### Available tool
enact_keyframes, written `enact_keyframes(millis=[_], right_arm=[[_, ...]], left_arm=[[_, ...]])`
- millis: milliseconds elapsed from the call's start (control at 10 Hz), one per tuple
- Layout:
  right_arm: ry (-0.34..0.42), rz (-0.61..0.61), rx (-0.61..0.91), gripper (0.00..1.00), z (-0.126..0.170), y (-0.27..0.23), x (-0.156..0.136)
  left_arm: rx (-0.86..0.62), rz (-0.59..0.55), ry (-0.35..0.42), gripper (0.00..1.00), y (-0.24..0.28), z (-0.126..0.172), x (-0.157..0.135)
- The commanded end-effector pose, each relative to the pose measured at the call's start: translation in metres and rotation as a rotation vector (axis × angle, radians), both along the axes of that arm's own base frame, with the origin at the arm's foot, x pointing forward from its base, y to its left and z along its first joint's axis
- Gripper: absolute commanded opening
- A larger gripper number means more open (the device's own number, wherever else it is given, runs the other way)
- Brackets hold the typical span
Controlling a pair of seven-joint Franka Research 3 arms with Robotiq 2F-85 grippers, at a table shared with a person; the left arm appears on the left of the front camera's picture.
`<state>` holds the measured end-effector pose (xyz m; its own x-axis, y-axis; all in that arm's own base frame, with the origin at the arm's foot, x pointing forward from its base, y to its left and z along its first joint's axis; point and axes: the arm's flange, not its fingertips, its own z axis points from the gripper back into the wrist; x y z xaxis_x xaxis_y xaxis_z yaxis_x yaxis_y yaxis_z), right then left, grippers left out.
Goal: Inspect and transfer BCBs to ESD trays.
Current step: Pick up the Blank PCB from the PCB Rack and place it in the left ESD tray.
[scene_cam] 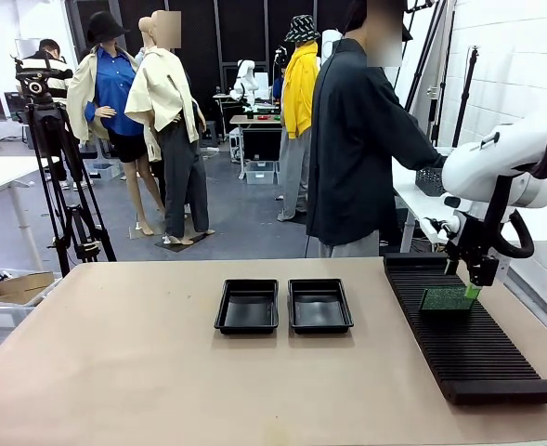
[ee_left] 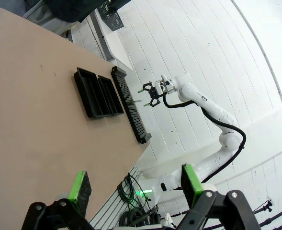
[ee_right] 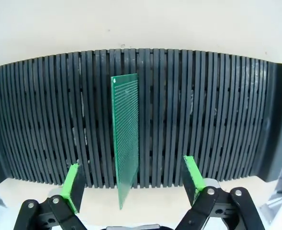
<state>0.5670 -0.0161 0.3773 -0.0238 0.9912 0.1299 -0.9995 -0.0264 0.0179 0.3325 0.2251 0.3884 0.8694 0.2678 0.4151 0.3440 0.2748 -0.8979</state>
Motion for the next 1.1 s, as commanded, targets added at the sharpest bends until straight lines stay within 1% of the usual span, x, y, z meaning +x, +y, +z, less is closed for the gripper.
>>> enact_keyframes(millis=[0,100,600,700,800,900,1000], right_arm=[[-0.053,-0.025,-0.017,1.0,-0.012,0.0027,0.0045],[-0.076,-0.043,-0.02,1.0,-0.0151,0.0047,0.0073],[-0.07,-0.035,-0.019,1.0,-0.0181,0.0092,0.0118],[-0.069,-0.036,-0.019,0.96,-0.0188,0.0095,0.0116],[-0.066,-0.037,-0.02,0.88,-0.0196,0.0098,0.0117],[-0.063,-0.032,-0.019,0.74,-0.0191,0.0109,0.0111],[-0.064,-0.032,-0.023,0.55,-0.0185,0.0125,0.0101]], left_arm=[[0.002,0.007,0.005,1.0,0.001,0.002,-0.0012],[0.002,0.007,0.005,1.0,0.001,0.002,-0.0012],[0.002,0.007,0.005,1.0,0.001,0.002,-0.0012],[0.002,0.007,0.005,1.0,0.001,0.002,-0.0012],[0.002,0.007,0.005,1.0,0.001,0.002,-0.0012],[0.002,0.007,0.005,1.0,0.001,0.002,-0.0012],[0.002,0.007,0.005,1.0,0.001,0.002,-0.0012]])
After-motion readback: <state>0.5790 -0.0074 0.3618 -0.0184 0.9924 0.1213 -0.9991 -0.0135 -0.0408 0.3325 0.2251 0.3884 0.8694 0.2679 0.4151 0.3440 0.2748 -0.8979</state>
